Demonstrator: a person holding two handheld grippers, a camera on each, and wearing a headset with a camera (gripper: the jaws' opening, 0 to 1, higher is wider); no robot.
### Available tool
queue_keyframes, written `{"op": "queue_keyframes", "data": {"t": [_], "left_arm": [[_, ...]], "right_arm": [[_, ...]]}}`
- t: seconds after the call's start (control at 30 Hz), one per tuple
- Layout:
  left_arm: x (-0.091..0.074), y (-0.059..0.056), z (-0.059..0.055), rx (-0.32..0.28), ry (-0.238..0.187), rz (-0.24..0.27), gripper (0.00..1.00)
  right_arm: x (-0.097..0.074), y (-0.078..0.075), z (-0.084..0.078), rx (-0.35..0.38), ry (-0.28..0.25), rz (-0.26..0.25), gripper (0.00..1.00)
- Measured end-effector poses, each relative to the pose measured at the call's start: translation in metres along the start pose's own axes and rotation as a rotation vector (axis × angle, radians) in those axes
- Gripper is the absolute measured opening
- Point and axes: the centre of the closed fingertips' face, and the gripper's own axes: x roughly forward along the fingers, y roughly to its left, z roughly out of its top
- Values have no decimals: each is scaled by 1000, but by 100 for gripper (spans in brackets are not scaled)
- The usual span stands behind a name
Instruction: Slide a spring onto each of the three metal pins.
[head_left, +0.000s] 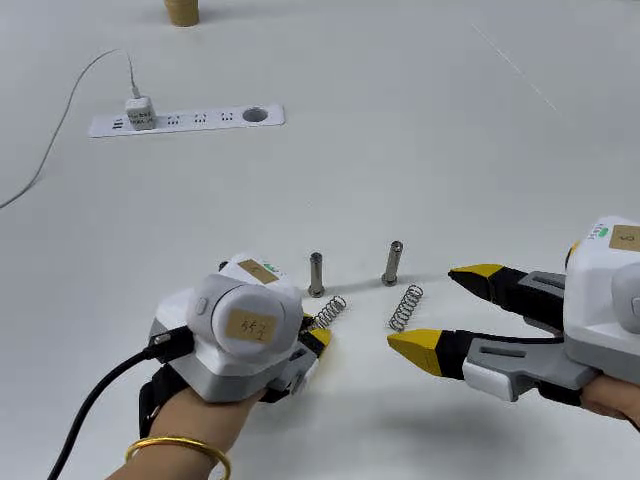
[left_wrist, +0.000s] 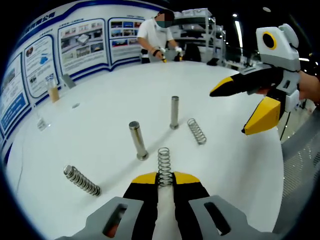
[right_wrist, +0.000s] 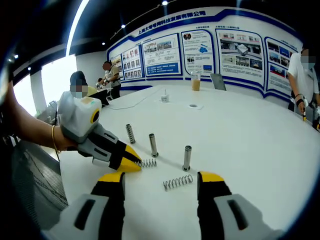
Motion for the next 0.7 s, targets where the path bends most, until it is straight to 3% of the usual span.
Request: {"op": "queue_keyframes", "data": {"t": [0.17, 0.33, 0.7], "left_arm": [[-4, 0, -1, 7, -2, 3, 10], [-13, 0, 2, 4, -31, 14, 10], [-42, -6, 21, 14, -165, 22, 10]], "right_arm": [[-1, 0, 2, 18, -7, -3, 59], [-2, 2, 8, 54, -25, 2, 58], [3, 17, 31, 142, -80, 42, 54]]}}
